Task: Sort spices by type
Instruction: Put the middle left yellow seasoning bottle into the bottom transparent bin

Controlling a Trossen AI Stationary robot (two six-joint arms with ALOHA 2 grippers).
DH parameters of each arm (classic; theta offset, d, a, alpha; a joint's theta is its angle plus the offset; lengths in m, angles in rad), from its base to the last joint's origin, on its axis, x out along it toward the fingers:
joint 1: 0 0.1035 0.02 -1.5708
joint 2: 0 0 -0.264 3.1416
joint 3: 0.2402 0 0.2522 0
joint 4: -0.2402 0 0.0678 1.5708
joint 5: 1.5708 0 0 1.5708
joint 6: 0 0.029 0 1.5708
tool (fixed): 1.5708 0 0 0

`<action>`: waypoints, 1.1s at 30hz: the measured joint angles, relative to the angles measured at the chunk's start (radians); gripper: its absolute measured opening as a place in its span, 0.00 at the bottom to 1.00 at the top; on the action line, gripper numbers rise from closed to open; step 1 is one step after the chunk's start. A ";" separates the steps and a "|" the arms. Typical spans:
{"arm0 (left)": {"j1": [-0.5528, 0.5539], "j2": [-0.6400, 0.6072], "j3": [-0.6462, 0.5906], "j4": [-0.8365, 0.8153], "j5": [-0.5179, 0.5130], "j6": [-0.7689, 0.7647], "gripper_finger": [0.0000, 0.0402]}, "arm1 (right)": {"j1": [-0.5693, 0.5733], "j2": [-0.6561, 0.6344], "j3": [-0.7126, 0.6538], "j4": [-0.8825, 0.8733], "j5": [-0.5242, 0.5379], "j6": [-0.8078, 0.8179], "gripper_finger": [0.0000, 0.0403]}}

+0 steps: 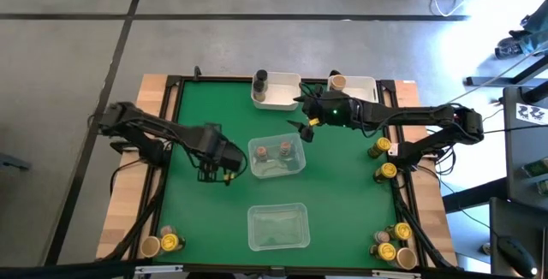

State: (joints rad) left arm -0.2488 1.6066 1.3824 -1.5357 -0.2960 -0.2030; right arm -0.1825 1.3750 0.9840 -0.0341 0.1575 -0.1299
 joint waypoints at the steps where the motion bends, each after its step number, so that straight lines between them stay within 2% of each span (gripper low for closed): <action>1: -0.012 0.031 0.023 -0.017 -0.004 0.001 0.52 | 0.000 0.000 0.000 0.001 0.000 0.007 0.92; 6: -0.086 0.141 0.128 -0.031 -0.009 0.002 0.52 | 0.012 0.000 0.000 0.001 0.011 0.065 0.92; 12: -0.163 0.180 0.269 -0.035 -0.008 -0.026 0.52 | 0.028 0.000 0.000 -0.032 0.044 0.190 0.92; 19: -0.238 0.186 0.436 -0.009 -0.054 -0.051 0.52 | 0.111 0.000 0.000 -0.039 0.175 0.267 0.92; 24: -0.277 0.191 0.469 0.118 -0.065 0.009 0.52 | 0.186 0.000 0.000 -0.051 0.224 0.285 0.92; 27: -0.292 0.213 0.470 0.184 -0.109 0.028 0.52 | 0.235 0.000 0.000 -0.051 0.227 0.324 0.92; 33: -0.312 0.308 0.506 0.158 -0.112 -0.012 0.52 | 0.332 0.001 0.000 -0.021 0.262 0.337 0.92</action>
State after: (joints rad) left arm -0.5604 1.9143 1.8887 -1.3778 -0.4076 -0.2145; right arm 0.1495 1.3762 0.9840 -0.0554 0.4198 0.2075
